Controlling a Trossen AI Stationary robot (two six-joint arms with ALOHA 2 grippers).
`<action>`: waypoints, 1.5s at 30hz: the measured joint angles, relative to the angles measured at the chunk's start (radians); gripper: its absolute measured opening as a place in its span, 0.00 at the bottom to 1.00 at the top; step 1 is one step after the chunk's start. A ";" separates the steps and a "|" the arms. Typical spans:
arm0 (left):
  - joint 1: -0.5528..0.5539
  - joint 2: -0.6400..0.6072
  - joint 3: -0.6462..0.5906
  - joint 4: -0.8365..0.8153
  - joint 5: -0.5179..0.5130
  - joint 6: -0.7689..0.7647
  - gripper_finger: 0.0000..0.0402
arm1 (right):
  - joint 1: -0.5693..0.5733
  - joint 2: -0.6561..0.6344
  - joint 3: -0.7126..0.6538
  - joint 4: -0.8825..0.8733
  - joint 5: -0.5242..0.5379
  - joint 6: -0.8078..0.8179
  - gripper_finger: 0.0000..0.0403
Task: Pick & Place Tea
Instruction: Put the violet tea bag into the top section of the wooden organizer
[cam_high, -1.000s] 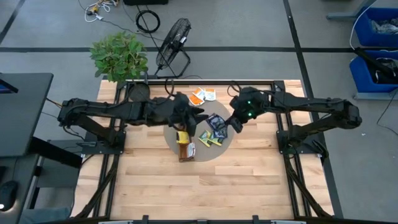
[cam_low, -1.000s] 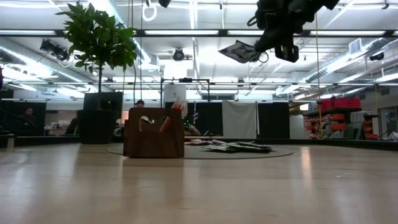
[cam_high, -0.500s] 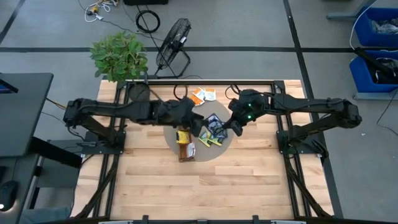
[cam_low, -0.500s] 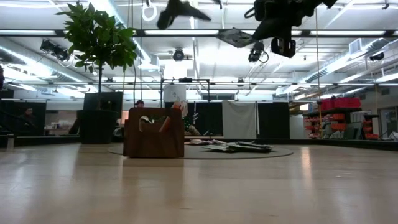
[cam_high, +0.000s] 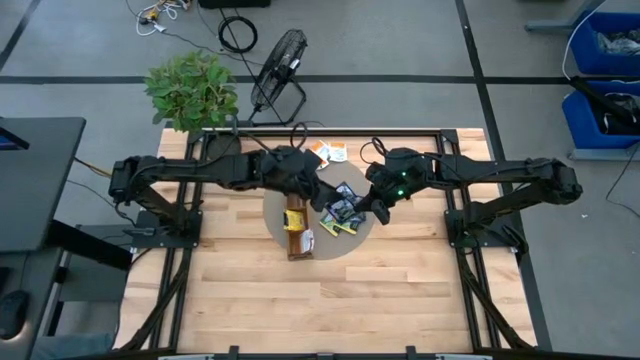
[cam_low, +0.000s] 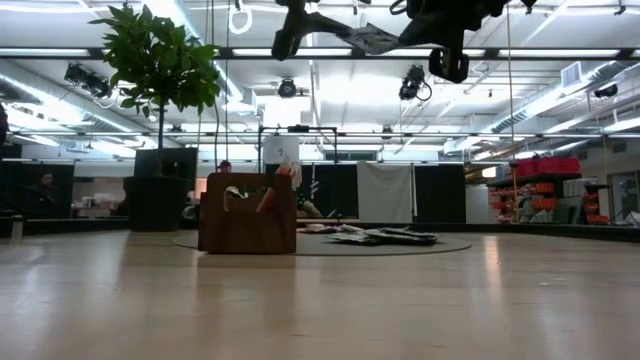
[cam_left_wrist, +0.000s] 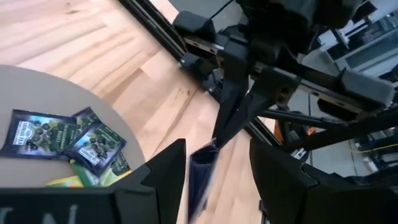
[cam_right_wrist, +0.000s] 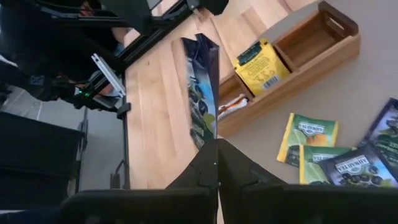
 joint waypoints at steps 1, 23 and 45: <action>0.000 0.000 0.000 0.000 0.000 -0.001 0.46 | 0.002 0.000 0.000 0.002 -0.004 0.000 0.00; -0.044 0.012 0.000 -0.050 0.114 0.113 0.80 | 0.023 0.001 0.000 0.065 -0.063 -0.007 0.00; -0.020 0.033 0.000 -0.042 0.188 0.037 0.31 | 0.023 0.001 0.000 0.068 -0.064 0.011 0.00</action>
